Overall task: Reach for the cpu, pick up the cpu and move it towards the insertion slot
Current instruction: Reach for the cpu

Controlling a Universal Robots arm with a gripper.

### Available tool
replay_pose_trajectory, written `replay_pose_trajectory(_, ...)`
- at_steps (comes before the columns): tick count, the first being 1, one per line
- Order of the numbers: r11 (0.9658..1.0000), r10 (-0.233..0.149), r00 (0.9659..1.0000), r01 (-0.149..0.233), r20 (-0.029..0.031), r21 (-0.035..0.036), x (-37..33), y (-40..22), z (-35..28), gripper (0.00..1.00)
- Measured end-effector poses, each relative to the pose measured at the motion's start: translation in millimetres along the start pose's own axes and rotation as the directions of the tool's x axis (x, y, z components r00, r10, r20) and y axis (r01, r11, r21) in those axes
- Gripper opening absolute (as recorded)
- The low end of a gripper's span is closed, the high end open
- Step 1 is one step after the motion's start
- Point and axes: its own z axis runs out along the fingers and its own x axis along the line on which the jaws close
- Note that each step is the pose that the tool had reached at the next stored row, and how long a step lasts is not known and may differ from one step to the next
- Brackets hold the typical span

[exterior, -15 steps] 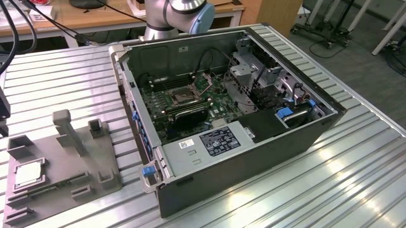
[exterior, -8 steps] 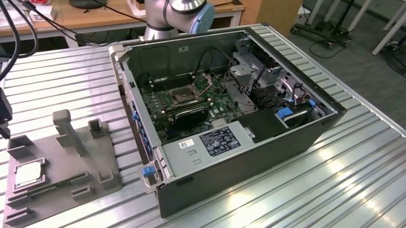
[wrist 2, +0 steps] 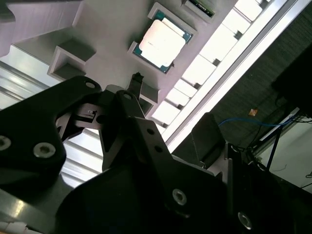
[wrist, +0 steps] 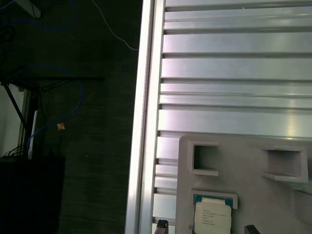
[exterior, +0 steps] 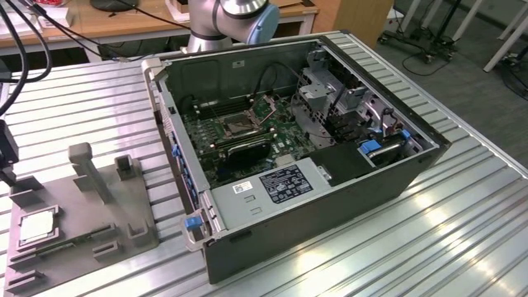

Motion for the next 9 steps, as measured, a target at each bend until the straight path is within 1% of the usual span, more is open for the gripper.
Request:
replay_pose_trajectory(5, 1.0, 0.0, 1.0, 0.0, 0.0003, -0.0002, 0.0, 0.0, 0.2, 0.68)
replay_pose_trajectory(9, 1.0, 0.0, 1.0, 0.0, 0.0004, 0.0013, -0.1, 0.1, 0.4, 0.68)
